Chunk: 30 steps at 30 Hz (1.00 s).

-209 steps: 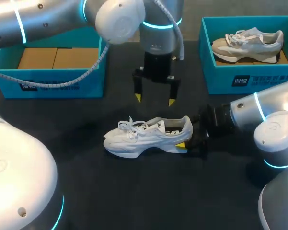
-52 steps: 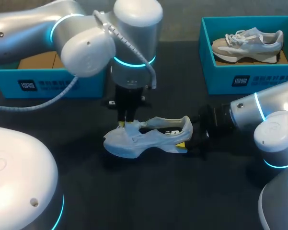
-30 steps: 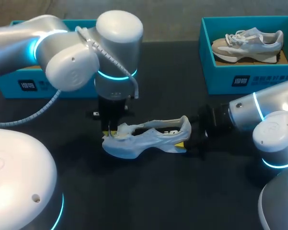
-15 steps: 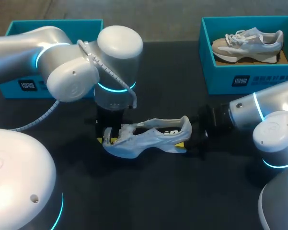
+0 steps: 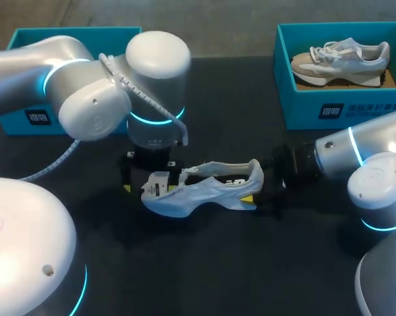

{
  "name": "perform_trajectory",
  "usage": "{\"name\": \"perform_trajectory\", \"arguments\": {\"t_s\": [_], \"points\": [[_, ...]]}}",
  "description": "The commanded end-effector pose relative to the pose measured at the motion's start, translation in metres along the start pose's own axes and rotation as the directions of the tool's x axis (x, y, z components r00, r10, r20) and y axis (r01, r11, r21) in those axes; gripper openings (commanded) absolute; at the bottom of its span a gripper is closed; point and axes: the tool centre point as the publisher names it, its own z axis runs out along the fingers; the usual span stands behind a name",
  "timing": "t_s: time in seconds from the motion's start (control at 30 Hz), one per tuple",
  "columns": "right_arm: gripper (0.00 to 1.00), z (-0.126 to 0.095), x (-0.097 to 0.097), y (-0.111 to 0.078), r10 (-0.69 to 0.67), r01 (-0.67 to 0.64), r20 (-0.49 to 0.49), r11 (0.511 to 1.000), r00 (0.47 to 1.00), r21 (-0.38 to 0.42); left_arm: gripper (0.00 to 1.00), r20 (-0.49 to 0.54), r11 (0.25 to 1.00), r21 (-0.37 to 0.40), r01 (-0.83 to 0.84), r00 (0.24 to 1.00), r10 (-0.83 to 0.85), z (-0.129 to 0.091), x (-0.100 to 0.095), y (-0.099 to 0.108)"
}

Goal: Take the shoe out of the shoebox, open the shoe tongue, remove and reinsert the insole, then place the shoe into the shoebox

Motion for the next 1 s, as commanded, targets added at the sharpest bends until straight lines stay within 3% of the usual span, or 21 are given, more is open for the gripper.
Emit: {"name": "perform_trajectory", "arguments": {"t_s": [0.03,0.23,0.43,0.53,0.67,0.83,0.97,1.0], "points": [[0.0,0.002,-0.002,-0.002,0.001,-0.001,0.0,1.0,1.0,0.006,1.0,-0.021,1.0,0.023,-0.018,1.0,0.018,-0.015,-0.002,-0.001],[0.0,0.002,-0.002,-0.002,0.001,-0.001,0.0,1.0,1.0,0.006,1.0,-0.039,0.993,0.059,-0.106,0.993,0.108,-0.032,0.012,-0.012],[0.0,0.002,-0.002,-0.002,0.001,-0.001,0.0,1.0,1.0,0.006,1.0,-0.14,0.93,0.067,-0.362,0.919,0.368,-0.052,0.028,-0.021],[0.0,0.002,-0.002,-0.002,0.001,-0.001,0.0,1.0,1.0,0.006,1.0,-0.174,0.857,0.046,-0.513,0.841,0.512,-0.063,0.034,-0.025],[0.0,0.002,-0.002,-0.002,0.001,-0.001,0.0,1.0,1.0,0.006,1.0,-0.184,0.691,0.003,-0.723,0.678,0.711,-0.079,0.04,-0.031],[0.0,0.002,-0.002,-0.002,0.001,-0.001,0.0,1.0,1.0,0.006,1.0,-0.155,0.499,-0.061,-0.865,0.502,0.851,-0.097,0.052,-0.036],[0.0,0.002,-0.002,-0.002,0.001,-0.001,0.0,1.0,1.0,0.006,1.0,-0.14,0.37,-0.067,-0.927,0.376,0.916,-0.109,0.064,-0.035],[0.0,0.002,-0.002,-0.002,0.001,-0.001,0.0,1.0,1.0,0.006,0.92,-0.14,0.348,-0.06,-0.936,0.353,0.925,-0.111,0.065,-0.036]]}}
